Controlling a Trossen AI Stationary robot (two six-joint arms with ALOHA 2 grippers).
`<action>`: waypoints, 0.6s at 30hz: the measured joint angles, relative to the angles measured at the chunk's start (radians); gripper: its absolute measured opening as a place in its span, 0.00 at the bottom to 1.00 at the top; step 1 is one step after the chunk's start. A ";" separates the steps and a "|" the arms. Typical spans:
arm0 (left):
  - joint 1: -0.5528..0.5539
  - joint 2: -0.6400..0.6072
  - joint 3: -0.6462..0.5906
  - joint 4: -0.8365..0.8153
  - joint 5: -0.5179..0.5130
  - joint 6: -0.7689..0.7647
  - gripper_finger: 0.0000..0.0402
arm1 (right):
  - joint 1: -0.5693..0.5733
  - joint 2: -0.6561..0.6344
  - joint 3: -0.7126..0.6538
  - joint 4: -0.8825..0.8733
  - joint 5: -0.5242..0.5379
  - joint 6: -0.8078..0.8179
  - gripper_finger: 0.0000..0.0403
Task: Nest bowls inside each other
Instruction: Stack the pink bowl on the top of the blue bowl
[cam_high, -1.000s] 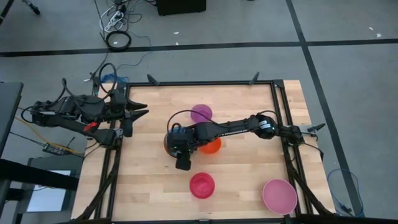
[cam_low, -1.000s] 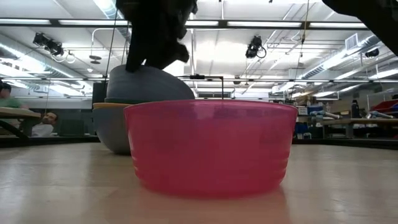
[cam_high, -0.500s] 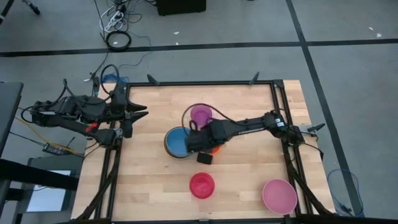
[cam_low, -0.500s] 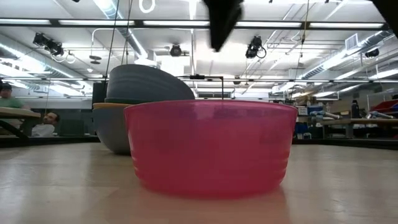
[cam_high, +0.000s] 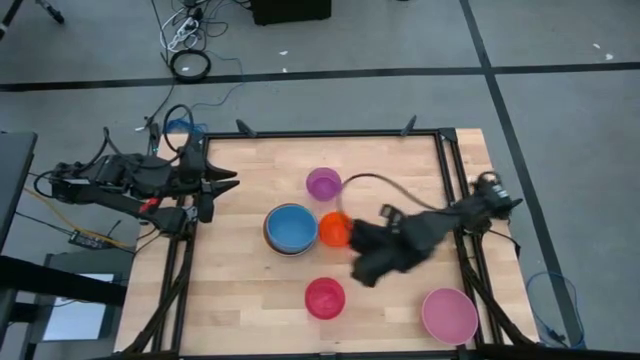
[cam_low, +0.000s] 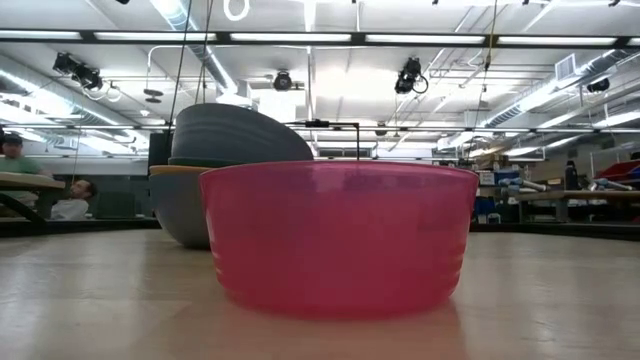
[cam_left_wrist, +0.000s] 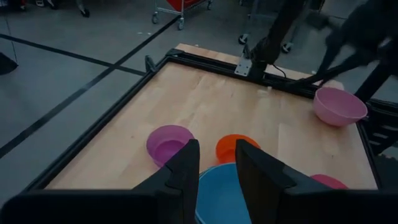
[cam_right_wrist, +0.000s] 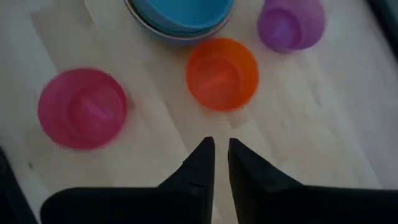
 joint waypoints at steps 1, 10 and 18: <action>0.000 0.000 0.000 0.000 0.000 0.003 0.28 | 0.024 -0.043 -0.035 -0.005 0.016 0.017 0.08; 0.000 0.000 0.000 0.000 0.000 -0.003 0.28 | 0.236 -0.463 -0.384 -0.007 0.151 0.231 0.00; 0.000 0.000 0.000 0.000 0.000 -0.023 0.28 | 0.365 -0.822 -0.761 -0.007 0.162 0.377 0.00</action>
